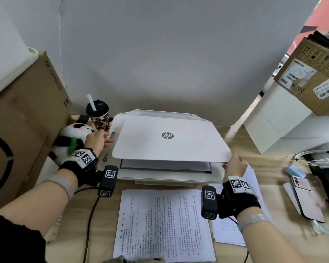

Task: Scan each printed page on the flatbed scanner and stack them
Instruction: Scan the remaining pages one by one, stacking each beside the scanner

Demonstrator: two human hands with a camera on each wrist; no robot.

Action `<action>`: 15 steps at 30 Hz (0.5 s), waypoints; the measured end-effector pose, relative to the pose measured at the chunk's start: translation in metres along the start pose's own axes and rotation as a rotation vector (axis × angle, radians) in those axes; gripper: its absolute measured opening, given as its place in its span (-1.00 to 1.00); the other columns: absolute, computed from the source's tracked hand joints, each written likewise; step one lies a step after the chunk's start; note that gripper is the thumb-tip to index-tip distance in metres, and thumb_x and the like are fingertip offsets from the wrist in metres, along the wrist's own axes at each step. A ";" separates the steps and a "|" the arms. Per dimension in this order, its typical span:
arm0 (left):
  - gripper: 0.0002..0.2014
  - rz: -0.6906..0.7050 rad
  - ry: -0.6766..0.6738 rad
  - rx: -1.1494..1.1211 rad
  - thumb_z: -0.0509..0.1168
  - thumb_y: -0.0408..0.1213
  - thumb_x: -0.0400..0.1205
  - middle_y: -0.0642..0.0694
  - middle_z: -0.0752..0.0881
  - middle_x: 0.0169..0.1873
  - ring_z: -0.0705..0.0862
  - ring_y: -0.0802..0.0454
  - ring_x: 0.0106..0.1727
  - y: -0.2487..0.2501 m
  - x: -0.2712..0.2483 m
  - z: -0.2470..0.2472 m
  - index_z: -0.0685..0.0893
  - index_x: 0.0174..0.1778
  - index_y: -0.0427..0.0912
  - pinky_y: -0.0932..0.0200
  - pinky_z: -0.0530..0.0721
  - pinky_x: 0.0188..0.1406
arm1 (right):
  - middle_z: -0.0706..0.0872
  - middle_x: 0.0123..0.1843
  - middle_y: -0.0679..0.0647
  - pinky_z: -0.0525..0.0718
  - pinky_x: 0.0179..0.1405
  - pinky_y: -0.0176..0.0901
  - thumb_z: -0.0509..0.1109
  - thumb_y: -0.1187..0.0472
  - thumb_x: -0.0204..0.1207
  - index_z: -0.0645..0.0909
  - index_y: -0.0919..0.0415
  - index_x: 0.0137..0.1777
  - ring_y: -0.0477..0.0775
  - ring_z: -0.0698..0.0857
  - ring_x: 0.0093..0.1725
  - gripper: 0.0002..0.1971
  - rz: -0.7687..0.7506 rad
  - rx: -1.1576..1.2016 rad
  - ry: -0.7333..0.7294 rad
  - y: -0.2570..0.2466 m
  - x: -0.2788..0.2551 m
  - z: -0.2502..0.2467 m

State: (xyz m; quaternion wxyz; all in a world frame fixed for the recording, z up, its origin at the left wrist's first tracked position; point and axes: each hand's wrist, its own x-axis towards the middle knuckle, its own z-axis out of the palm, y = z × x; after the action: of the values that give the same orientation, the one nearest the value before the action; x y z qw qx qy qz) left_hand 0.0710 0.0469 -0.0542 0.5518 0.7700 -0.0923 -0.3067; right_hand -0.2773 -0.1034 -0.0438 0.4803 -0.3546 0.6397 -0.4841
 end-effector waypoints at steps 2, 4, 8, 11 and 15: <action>-0.75 0.044 0.081 0.127 0.16 -0.29 0.64 -0.24 0.73 -0.24 0.73 0.03 -0.33 -0.009 0.007 -0.009 0.67 0.04 -0.35 0.27 0.64 -0.38 | 0.51 -0.38 -0.02 0.42 -0.22 -0.22 0.23 0.23 0.56 0.60 0.22 -0.21 0.10 0.44 -0.23 -0.82 -0.057 -0.141 0.001 0.013 -0.001 -0.006; -0.75 0.075 0.113 0.275 0.21 -0.29 0.62 -0.35 0.74 0.02 0.69 -0.27 0.09 -0.016 0.010 -0.015 0.69 0.08 -0.35 0.00 0.62 0.11 | 0.57 -0.33 0.00 0.41 -0.36 -0.23 0.23 0.24 0.55 0.62 0.19 -0.18 0.09 0.47 -0.19 -0.84 -0.080 -0.276 -0.001 0.023 -0.001 -0.010; -0.72 0.038 -0.007 0.446 0.22 -0.26 0.65 -0.35 0.73 0.03 0.66 -0.29 0.12 -0.022 0.005 -0.009 0.72 0.07 -0.39 0.04 0.56 0.08 | 0.72 0.04 0.20 0.57 -0.14 -0.14 0.24 0.21 0.50 0.69 0.08 -0.14 0.27 0.63 -0.02 -0.82 -0.096 -0.449 0.055 0.040 0.012 -0.012; -0.72 -0.013 -0.029 0.444 0.21 -0.22 0.67 -0.23 0.66 -0.32 0.59 -0.11 -0.34 -0.022 0.001 -0.003 0.66 -0.32 -0.23 0.21 0.54 -0.36 | 0.67 0.22 0.23 0.54 0.11 0.02 0.22 0.21 0.55 0.69 0.20 0.05 0.34 0.58 0.24 -0.77 -0.101 -0.498 0.108 0.039 0.016 -0.009; -0.71 -0.033 0.014 0.427 0.22 -0.27 0.67 -0.07 0.51 -0.49 0.44 0.05 -0.47 -0.022 0.000 0.001 0.54 -0.40 -0.18 0.41 0.49 -0.64 | 0.63 0.29 0.27 0.49 0.22 0.03 0.22 0.21 0.58 0.65 0.26 0.20 0.36 0.52 0.32 -0.72 -0.067 -0.493 0.076 0.036 0.018 -0.008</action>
State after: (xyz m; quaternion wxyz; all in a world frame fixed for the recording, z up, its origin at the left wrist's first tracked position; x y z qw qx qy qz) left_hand 0.0661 0.0549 -0.0746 0.3718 0.8729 -0.1387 -0.2837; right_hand -0.2900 -0.1074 -0.0828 0.3384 -0.4636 0.7440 -0.3420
